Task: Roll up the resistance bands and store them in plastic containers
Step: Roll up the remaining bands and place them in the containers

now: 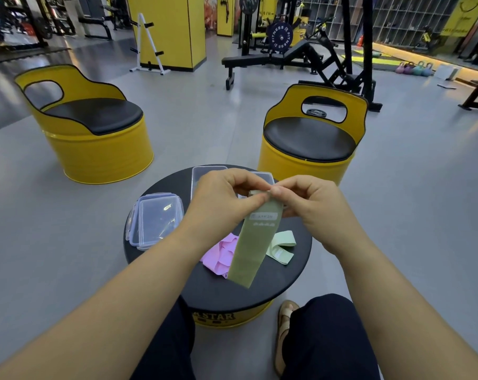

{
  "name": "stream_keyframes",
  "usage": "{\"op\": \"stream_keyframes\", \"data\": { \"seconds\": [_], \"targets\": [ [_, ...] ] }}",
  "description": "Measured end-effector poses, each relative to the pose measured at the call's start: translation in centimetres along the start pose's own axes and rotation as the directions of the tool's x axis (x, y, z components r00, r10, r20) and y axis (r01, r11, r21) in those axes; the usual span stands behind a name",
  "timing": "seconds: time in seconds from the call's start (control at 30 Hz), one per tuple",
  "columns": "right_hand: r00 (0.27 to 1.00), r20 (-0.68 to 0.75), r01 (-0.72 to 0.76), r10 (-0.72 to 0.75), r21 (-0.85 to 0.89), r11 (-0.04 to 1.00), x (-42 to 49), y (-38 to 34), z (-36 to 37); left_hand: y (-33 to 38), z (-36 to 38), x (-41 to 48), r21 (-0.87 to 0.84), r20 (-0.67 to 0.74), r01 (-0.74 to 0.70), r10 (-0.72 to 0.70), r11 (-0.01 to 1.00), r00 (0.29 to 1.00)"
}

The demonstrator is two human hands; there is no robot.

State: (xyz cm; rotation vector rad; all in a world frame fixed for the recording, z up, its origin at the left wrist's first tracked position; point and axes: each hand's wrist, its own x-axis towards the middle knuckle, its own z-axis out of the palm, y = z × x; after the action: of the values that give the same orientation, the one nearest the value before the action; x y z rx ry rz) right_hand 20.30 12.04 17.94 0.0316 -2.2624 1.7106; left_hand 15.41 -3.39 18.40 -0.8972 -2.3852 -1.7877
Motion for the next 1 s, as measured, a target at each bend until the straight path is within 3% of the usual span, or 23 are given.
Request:
{"op": "stream_keyframes", "data": {
  "seconds": [0.2,0.43,1.0],
  "targets": [
    [0.998,-0.042,0.044,-0.047,-0.061,0.997,0.08,0.17,0.13,-0.12,-0.10,-0.27,-0.021,-0.007,0.019,-0.019,1.000,1.000],
    [1.000,0.017,-0.027,0.026,0.039,0.999,0.16,-0.14,-0.22,0.14,-0.61,-0.19,-0.180,0.080,0.168,-0.156,0.969,0.985],
    [0.996,0.027,-0.083,0.079,0.181,0.980,0.05,-0.63,-0.11,-0.11,-0.63,-0.39,-0.247,0.110,0.247,-0.226,0.937,0.968]
  ]
}}
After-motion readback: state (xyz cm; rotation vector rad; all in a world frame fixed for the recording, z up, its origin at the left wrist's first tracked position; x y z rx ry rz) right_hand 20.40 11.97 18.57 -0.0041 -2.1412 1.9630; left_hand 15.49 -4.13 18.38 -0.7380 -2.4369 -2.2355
